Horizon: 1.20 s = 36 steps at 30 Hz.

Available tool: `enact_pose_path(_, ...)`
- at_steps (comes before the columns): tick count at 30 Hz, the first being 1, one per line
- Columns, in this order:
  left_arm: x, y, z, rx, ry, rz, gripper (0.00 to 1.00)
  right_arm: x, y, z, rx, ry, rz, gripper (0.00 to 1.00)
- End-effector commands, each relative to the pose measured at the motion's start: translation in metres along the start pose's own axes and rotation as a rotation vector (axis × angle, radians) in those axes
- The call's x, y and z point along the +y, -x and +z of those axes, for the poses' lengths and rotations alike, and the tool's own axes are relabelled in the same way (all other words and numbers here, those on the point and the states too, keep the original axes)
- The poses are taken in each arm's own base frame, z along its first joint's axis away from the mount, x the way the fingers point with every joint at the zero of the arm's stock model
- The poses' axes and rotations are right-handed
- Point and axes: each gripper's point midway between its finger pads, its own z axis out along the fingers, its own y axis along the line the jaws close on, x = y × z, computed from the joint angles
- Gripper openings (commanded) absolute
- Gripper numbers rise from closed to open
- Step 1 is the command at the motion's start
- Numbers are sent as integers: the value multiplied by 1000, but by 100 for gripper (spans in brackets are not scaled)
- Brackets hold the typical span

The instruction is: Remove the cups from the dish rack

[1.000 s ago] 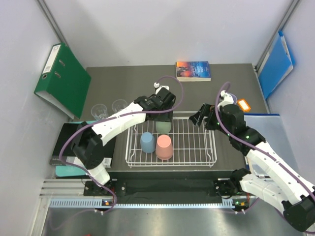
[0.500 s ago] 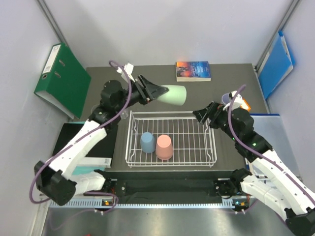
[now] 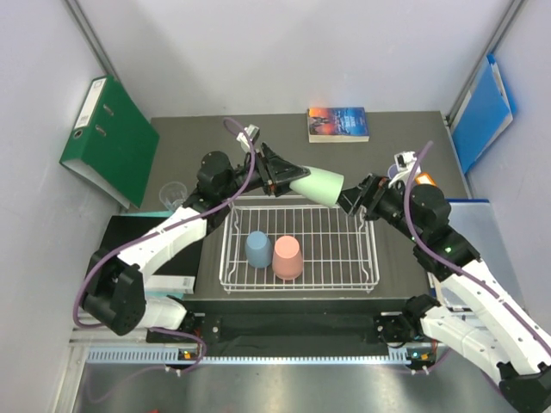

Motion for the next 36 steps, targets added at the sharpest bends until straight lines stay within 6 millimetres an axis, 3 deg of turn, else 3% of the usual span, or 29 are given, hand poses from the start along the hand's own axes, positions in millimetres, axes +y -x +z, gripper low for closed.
enact_pose_path(1,-36,0,1,-15,-98,89,0,40,39,-8,-103,119,-29,88)
enact_pose_path(3,-29,7,0,-60,-58,101,0,30,45,-13,-127,47,-29,87)
enact_pose_path(4,-35,12,-3,-91,-52,124,0,21,65,-22,-206,-34,-25,87)
enact_pose_path(6,-28,18,-3,-128,1,142,0,-1,66,-33,-195,-170,-51,86)
enact_pose_path(8,-33,26,-2,-157,2,155,0,2,78,-45,-244,-176,-74,85)
enact_pose_path(10,-36,26,2,-141,-21,150,0,24,77,-47,-235,-54,-95,85)
enact_pose_path(14,-39,25,5,-132,-73,93,0,63,64,-33,-155,162,-67,85)
enact_pose_path(16,-38,23,7,-130,-93,82,0,66,53,-25,-119,203,-48,84)
enact_pose_path(26,-47,9,17,-87,-131,71,0,74,37,6,-22,274,-33,81)
enact_pose_path(28,-46,3,20,-69,-133,68,0,75,36,13,-12,283,-28,74)
enact_pose_path(31,-41,-3,23,-54,-124,55,0,75,37,19,-8,275,-29,34)
enact_pose_path(32,-39,-4,23,-52,-118,56,0,73,37,20,-6,266,-35,11)
enact_pose_path(33,-35,-4,23,-47,-98,51,0,73,40,19,-13,258,-38,0)
enact_pose_path(35,-31,-3,23,-48,-69,99,11,67,41,18,-14,223,-52,0)
enact_pose_path(36,-24,-1,22,-45,-6,93,25,69,50,13,-41,207,-64,0)
